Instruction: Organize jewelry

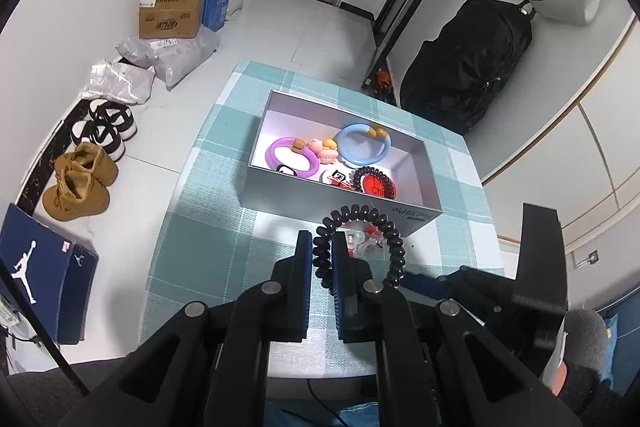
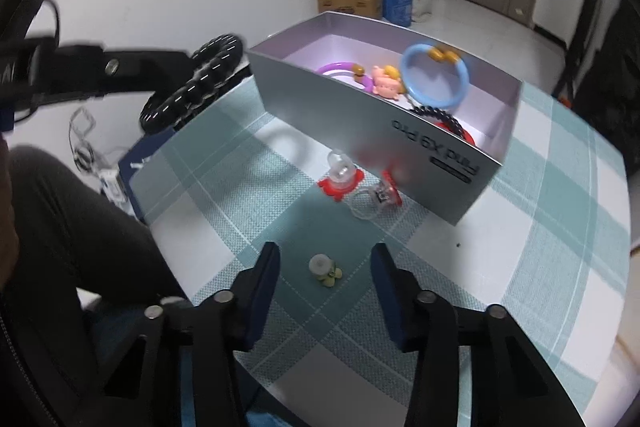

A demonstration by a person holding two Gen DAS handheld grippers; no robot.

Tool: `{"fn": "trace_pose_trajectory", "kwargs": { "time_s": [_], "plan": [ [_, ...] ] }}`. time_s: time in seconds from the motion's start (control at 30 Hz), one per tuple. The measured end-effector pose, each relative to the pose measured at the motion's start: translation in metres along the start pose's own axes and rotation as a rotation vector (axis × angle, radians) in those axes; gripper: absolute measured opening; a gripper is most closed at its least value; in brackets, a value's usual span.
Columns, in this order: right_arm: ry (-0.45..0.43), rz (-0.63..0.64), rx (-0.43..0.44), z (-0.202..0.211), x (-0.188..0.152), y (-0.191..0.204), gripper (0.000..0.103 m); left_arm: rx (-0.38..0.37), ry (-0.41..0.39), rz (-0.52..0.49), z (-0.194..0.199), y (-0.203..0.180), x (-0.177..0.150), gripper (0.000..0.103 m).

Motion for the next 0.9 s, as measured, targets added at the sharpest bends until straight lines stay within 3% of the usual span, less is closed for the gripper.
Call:
{"fn": "trace_pose_trajectory", "kwargs": {
  "time_s": [0.07,0.17,0.37,0.9],
  "plan": [
    [0.007,0.031,-0.007,-0.001,-0.001,0.005,0.024,-0.003,-0.002,0.001,0.001,0.000,0.001,0.005],
    [0.021,0.049,-0.030,-0.004,-0.002,0.006,0.010,-0.010,-0.003,0.002,0.001,-0.001,0.001,0.005],
    [0.019,-0.008,-0.013,0.000,0.006,-0.003,0.010,-0.028,0.008,0.008,-0.003,-0.003,0.001,0.005],
    [-0.142,-0.199,0.077,0.039,0.046,-0.049,0.010,-0.083,-0.047,0.064,-0.007,-0.009,0.019,0.005]
  ]
}}
Point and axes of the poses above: each gripper's, at about its wrist camera, not at the fingertips, and z roughly against the way its jaws point, y to its left, x to its top, the point moved 3 cm from there along -z, roughly the way its jaws point, and after that the axes turned 5 degrees about -x, right-handed, at the moved point
